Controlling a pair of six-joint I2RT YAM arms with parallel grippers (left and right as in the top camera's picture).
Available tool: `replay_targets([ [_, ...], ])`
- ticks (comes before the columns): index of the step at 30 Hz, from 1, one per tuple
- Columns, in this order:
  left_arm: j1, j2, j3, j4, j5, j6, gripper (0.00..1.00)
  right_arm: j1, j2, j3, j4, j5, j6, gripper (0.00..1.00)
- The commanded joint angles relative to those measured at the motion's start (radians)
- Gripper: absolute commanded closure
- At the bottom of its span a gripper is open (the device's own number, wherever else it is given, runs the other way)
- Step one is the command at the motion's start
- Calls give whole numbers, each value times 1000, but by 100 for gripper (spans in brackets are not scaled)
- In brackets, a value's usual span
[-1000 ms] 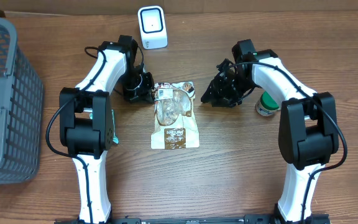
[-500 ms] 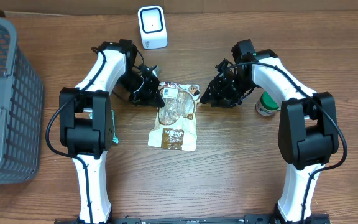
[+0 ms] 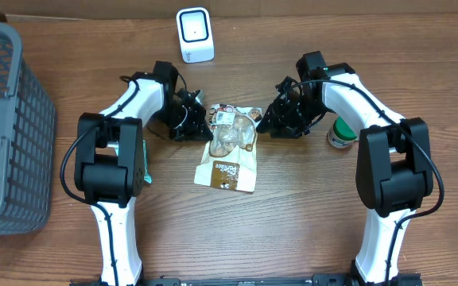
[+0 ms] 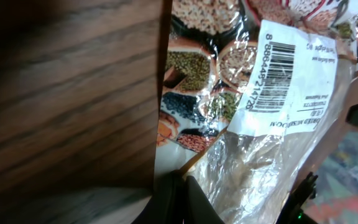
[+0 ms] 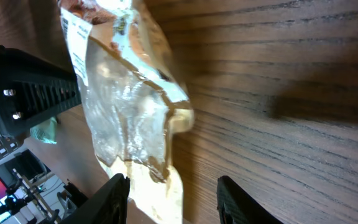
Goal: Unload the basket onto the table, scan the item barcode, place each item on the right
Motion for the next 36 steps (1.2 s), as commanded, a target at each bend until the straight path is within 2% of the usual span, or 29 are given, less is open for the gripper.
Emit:
replay_targets([
  [1,-26,40,-59,20,-90,-74,96,8,9,-19,8,-2,-12,54],
  [9,-26,40,-59,19,-90,-79,96,27,9,-131,95,-16,3,40],
  [14,-26,40,-59,20,-90,-79,96,54,9,-207,221,-115,16,39],
  [19,-26,40,-59,20,-90,-79,96,116,9,-267,397,-142,150,39],
  [21,-26,40,-59,20,-90,-79,96,141,9,-282,450,-142,214,41],
  [23,-26,40,-59,19,-90,-79,96,163,9,-289,496,-147,266,49],
  [26,-26,40,-60,18,-91,-78,96,177,8,-290,523,-149,270,61],
  [31,-26,40,-59,15,-91,-78,96,146,8,-290,522,-175,263,68],
  [36,-26,40,-59,15,-91,-78,96,90,8,-290,486,-198,222,69],
])
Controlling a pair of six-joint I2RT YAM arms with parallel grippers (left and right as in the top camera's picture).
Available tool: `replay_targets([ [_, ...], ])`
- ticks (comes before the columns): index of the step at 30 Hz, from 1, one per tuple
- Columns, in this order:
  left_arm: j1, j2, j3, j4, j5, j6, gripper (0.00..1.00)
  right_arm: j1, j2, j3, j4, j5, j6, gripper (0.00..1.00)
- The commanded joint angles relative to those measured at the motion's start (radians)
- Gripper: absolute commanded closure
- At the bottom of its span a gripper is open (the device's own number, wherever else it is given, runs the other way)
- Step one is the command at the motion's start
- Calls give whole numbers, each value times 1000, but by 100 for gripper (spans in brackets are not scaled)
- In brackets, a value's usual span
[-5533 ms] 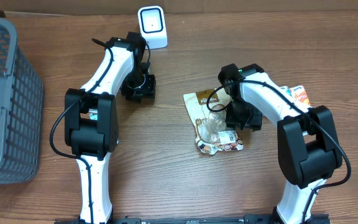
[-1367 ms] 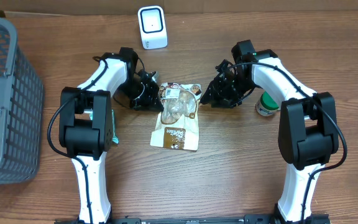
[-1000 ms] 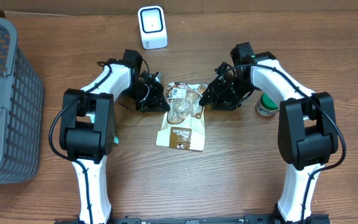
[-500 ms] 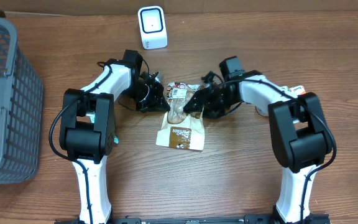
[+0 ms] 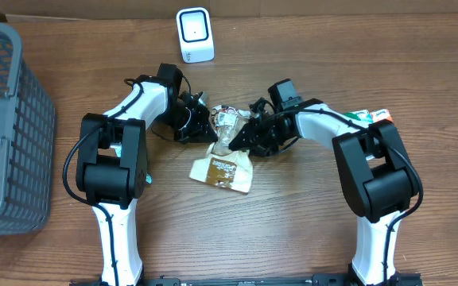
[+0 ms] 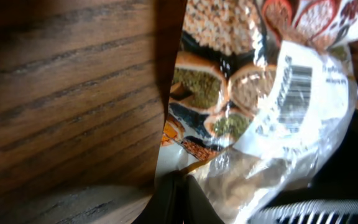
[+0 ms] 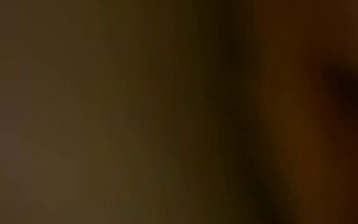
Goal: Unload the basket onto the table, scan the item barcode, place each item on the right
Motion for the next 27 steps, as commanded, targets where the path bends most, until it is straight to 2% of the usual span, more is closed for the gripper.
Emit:
replay_targets([
  [1,-10,44,-42,-3,-114,-17,96,-47,10,-10,-17,-21,-41,68],
  [4,-10,44,-42,1,-114,-17,96,-66,10,-10,-51,-20,-85,63],
  [6,-10,44,-42,5,-113,-18,96,-67,10,-10,-62,-19,-105,63],
  [11,-10,44,-42,5,-114,-18,96,-67,10,-10,-66,-12,-106,77],
  [17,-10,44,-42,5,-113,-18,96,-66,10,-10,-61,-12,-65,78],
  [20,-10,44,-42,5,-114,-17,96,-66,10,-10,-53,-11,-66,96],
  [27,-3,44,-37,-2,-113,-16,89,-80,-9,8,-44,-75,-98,96],
])
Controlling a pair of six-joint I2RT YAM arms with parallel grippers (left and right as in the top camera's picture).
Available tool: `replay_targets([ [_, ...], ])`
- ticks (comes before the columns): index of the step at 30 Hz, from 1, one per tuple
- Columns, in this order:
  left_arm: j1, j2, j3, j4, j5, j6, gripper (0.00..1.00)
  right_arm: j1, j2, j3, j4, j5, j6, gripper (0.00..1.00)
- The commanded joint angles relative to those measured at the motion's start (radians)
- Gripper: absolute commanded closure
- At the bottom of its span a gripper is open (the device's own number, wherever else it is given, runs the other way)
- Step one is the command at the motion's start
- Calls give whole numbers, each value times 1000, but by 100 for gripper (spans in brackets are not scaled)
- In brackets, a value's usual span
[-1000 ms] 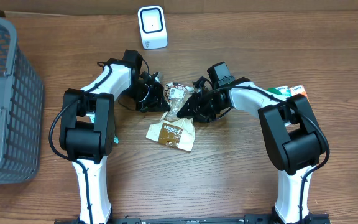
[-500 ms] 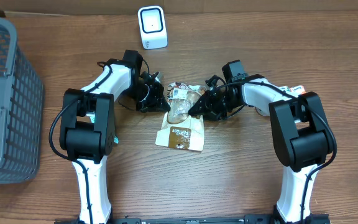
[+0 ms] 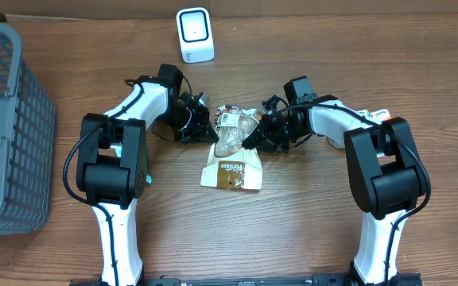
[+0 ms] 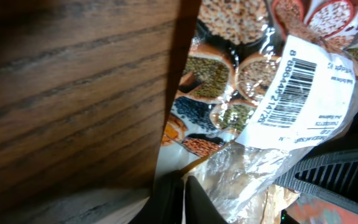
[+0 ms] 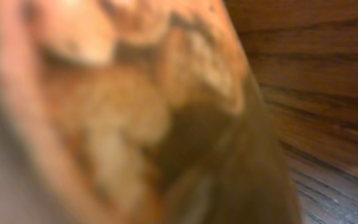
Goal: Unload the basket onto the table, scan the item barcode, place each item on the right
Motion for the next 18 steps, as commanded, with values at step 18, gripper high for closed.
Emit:
replay_targets([
  [18,234,-288,431,-428,-214,100,71,-18,-386,30,-89,-238,-148,96],
])
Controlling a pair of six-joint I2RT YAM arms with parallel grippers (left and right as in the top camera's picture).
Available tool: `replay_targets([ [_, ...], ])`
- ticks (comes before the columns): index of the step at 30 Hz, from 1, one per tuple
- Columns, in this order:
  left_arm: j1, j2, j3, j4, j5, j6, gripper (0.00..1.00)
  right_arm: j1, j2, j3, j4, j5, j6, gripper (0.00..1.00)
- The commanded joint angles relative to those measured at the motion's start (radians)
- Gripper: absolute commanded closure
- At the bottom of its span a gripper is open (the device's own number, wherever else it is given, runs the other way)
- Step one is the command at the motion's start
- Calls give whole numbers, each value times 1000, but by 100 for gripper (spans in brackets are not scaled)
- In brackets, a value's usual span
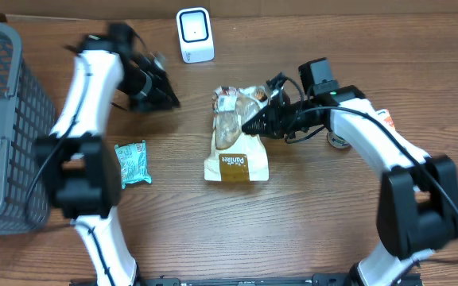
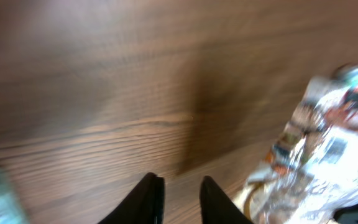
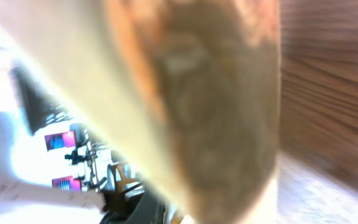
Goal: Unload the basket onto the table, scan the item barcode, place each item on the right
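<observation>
The item is a clear snack bag [image 1: 233,137] with a brown bottom and a white barcode label near its top. It lies in the middle of the table with its upper part raised. My right gripper [image 1: 254,124] is shut on the bag's right edge, and the blurred bag [image 3: 197,93] fills the right wrist view. My left gripper [image 1: 164,94] is well to the left of the bag. It stands open [image 2: 180,196] over bare wood, with the bag [image 2: 328,143] at the right of its view. A white scanner [image 1: 194,34] stands at the back.
A grey basket [image 1: 6,127] stands along the left edge. A small green packet [image 1: 131,161] lies left of the bag and shows again in the left wrist view. A round can [image 1: 340,139] sits behind my right forearm.
My left gripper has let go of the bag's left edge, opened, and moved away to the left and back. The right gripper still holds the bag's right edge. The green packet now shows.
First my left gripper was shut at the bag's left edge while the right stood open beside its right edge. Then the right gripper was pressed into the bag, which lay skewed. Later both were at the bag. Now only the right one holds it.
</observation>
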Motion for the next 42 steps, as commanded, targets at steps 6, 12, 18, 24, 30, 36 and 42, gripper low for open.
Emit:
replay_targets([
  [6,74,-192,43,-42,-86,28,68,-11,-103,28,121,-387,-18,96],
  [12,76,-191,27,-57,-159,28,57,-10,-103,28,364,-504,185,96],
  [18,77,-190,27,-51,-195,27,37,-10,-103,28,461,-523,266,96],
  [24,86,-190,27,-36,-256,27,9,-8,-103,28,461,-466,266,96],
  [30,188,-190,27,-3,-259,16,0,1,-103,28,455,-409,266,96],
  [36,295,-190,27,0,-260,16,0,22,-103,28,419,-276,264,96],
  [42,335,-190,27,0,-259,16,0,72,-103,39,282,20,227,96],
])
